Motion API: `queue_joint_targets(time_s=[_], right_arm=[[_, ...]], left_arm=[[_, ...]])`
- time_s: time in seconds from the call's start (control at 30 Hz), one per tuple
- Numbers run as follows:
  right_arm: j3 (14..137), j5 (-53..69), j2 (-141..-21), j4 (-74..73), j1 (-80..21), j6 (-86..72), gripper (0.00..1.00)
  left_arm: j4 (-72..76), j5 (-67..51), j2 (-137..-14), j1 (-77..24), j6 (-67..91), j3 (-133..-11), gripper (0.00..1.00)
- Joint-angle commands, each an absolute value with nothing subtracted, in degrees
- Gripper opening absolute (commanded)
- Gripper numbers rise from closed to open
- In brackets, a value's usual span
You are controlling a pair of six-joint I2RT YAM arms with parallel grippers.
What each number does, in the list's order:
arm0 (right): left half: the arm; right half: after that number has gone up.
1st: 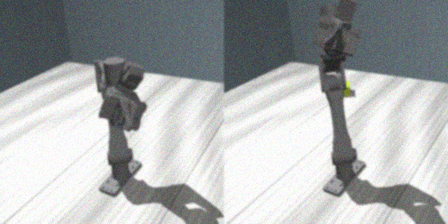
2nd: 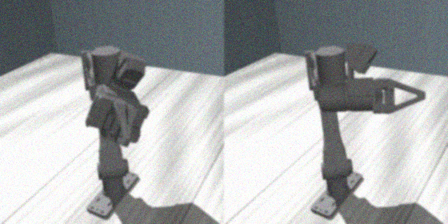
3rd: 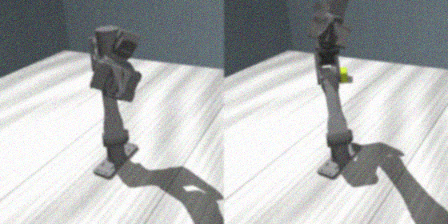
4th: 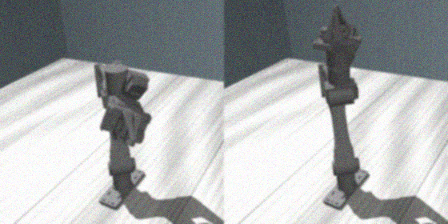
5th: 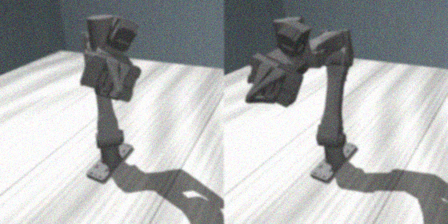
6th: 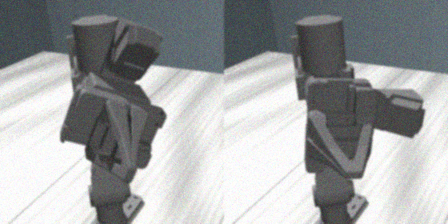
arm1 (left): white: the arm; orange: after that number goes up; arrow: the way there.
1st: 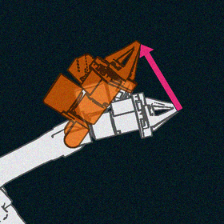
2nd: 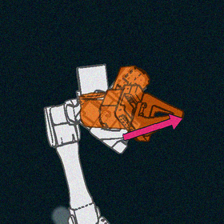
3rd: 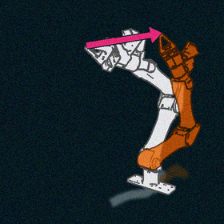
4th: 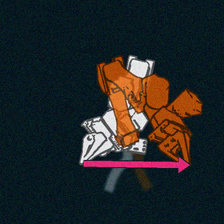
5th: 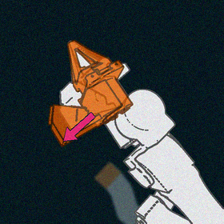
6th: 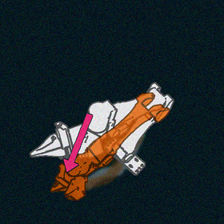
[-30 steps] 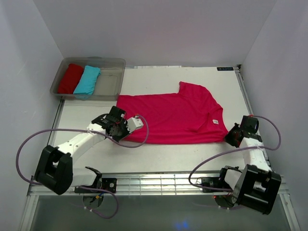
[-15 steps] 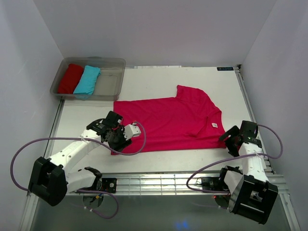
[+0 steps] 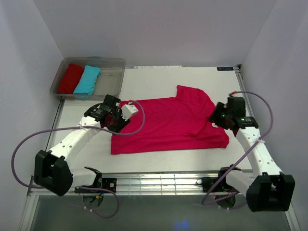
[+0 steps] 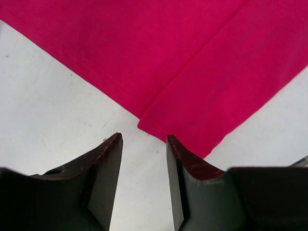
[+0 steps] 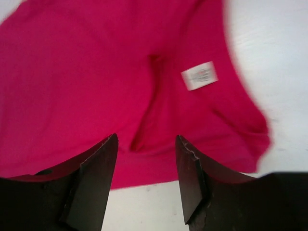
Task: Roll the t-shirts
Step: Fold the T-shirt at the center of the board.
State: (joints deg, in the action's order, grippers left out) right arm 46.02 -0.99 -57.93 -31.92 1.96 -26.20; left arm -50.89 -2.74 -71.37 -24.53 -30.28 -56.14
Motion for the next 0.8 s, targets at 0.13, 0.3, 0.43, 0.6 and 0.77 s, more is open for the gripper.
queue_joint_targets(time_s=[0.13,0.3,0.43,0.6,0.77], right_arm=[[43.69,0.18,-65.48,-30.50,-11.34,-24.08,0.58],[39.64,6.59,-67.84,-23.82,-12.13,-24.87,0.55],[38.67,7.38,-72.14,-20.57,-13.18,-25.57,0.50],[39.46,5.55,-74.88,-18.11,-15.03,-26.45,0.43],[43.50,3.87,-78.66,-18.28,-17.57,-26.19,0.29]], left_arm=[[-41.86,-0.89,-78.66,-19.70,-22.24,-51.51,0.51],[-40.43,1.58,-79.72,-18.37,-20.74,-51.24,0.51],[-40.34,2.10,-81.29,-18.37,-20.57,-51.94,0.51],[-40.08,2.46,-83.23,-18.28,-20.57,-52.82,0.50],[-39.99,2.37,-83.58,-18.37,-20.74,-52.74,0.50]])
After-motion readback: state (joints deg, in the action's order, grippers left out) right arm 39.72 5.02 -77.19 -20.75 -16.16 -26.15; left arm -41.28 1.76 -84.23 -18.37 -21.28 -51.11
